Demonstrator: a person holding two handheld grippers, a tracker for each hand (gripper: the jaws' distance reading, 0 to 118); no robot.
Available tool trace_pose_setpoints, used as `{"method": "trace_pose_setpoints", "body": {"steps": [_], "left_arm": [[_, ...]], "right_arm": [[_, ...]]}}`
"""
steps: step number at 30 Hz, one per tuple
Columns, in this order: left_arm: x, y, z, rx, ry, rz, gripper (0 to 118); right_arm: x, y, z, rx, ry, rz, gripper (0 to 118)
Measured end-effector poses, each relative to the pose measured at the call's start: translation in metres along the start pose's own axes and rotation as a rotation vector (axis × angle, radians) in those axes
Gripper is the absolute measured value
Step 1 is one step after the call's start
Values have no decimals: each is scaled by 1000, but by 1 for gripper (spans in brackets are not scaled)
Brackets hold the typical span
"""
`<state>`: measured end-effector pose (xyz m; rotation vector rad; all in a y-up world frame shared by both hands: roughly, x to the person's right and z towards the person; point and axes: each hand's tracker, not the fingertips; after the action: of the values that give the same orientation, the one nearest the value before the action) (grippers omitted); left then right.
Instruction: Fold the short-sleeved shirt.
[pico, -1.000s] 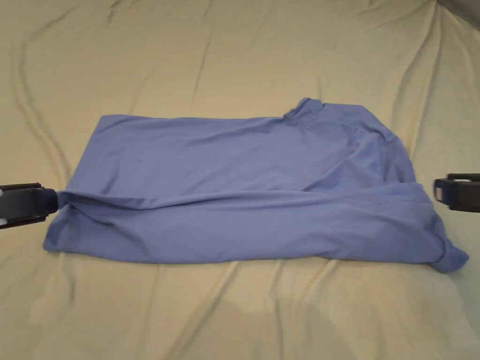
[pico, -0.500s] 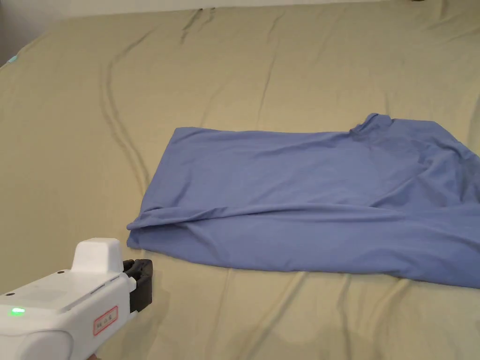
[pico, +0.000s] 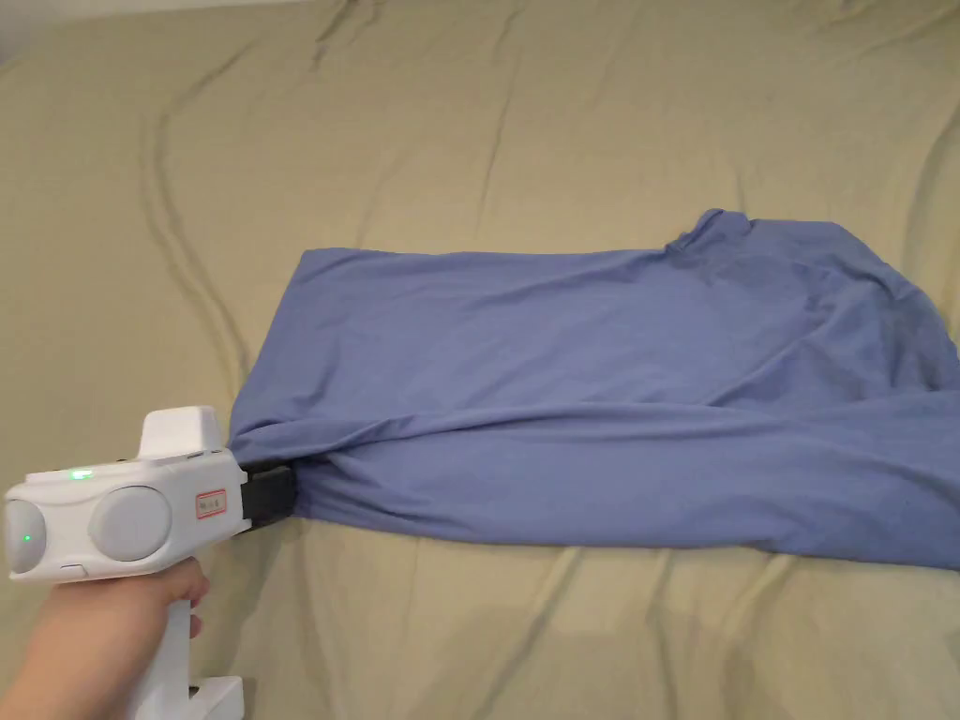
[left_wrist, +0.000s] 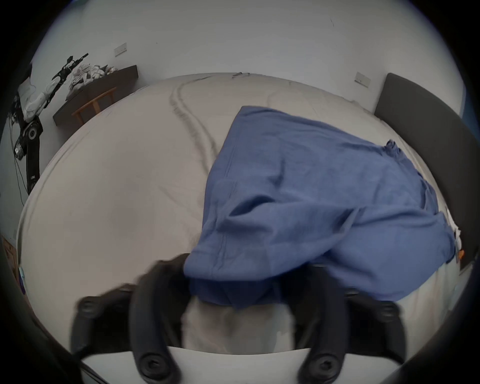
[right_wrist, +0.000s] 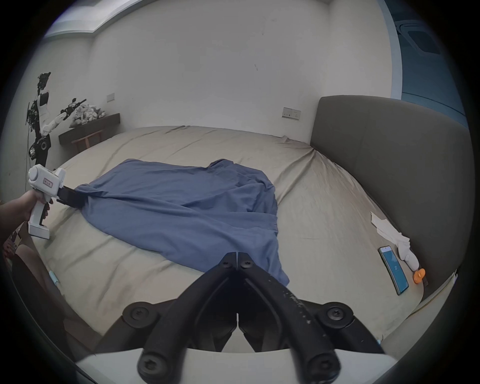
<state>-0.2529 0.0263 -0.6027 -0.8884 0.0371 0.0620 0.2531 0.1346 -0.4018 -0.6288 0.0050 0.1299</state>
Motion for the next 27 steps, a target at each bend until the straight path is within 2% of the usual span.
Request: {"method": "trace_pose_setpoints", "body": {"steps": [1, 2, 4, 6, 7, 8, 9, 10, 11, 12, 13, 15, 16, 17, 18, 19, 20, 21, 22, 23, 24, 25, 27], "left_arm": [[1, 1, 4, 20, 0, -4, 5], [3, 4, 10, 40, -70, 19, 5], [3, 2, 22, 33, -32, 31, 5], [2, -2, 37, 70, -88, 17, 5], [4, -3, 48, 67, -118, 34, 5], [1, -4, 56, 78, -124, 47, 5], [-2, -5, 63, 94, -132, 61, 5], [-5, -4, 71, 109, -142, 78, 5], [-2, -2, 77, 110, -155, 78, 5], [-1, -2, 80, 109, -159, 77, 5], [1, -3, 82, 111, -161, 75, 5], [8, -3, 81, 109, -150, 52, 5], [11, -3, 80, 107, -141, 42, 5], [13, -4, 80, 105, -138, 41, 5], [13, -4, 80, 101, -139, 41, 5], [13, -2, 79, 98, -141, 43, 5], [12, -2, 79, 94, -138, 47, 5], [12, -2, 81, 91, -135, 51, 5], [11, -1, 85, 87, -143, 60, 5], [8, 1, 90, 94, -154, 67, 5], [7, 2, 97, 98, -169, 68, 5], [6, 4, 105, 104, -181, 73, 5], [1, 7, 127, 120, -228, 100, 5]], "right_arm": [[3, 0, -3, -8, 1, -6, 1], [6, 0, -6, -15, 5, -13, 1], [12, -1, -14, -31, 14, -20, 1], [21, -1, -26, -53, 23, -35, 2], [27, 0, -34, -81, 26, -62, 3], [35, -2, -42, -105, 71, -89, 9], [42, -2, -51, -140, 96, -95, 28], [48, -2, -65, -173, 99, -126, 72], [53, -3, -78, -192, 84, -154, 100], [61, -5, -92, -214, 82, -172, 116], [67, -5, -107, -243, 91, -185, 116], [71, -7, -133, -286, 56, -168, 103], [71, -10, -144, -295, 66, -176, 80], [72, -15, -155, -338, 118, -212, 64], [73, -19, -162, -375, 173, -261, 54], [74, -19, -158, -336, 120, -264, 52], [74, -15, -150, -319, 134, -247, 38], [76, -12, -147, -318, 200, -269, 9], [77, -12, -141, -306, 276, -334, 9], [75, -9, -131, -274, 168, -285, 9], [71, -3, -120, -262, 160, -210, 9], [72, 2, -109, -240, 172, -188, 9], [79, 11, -86, -199, 210, -264, 9]]}}
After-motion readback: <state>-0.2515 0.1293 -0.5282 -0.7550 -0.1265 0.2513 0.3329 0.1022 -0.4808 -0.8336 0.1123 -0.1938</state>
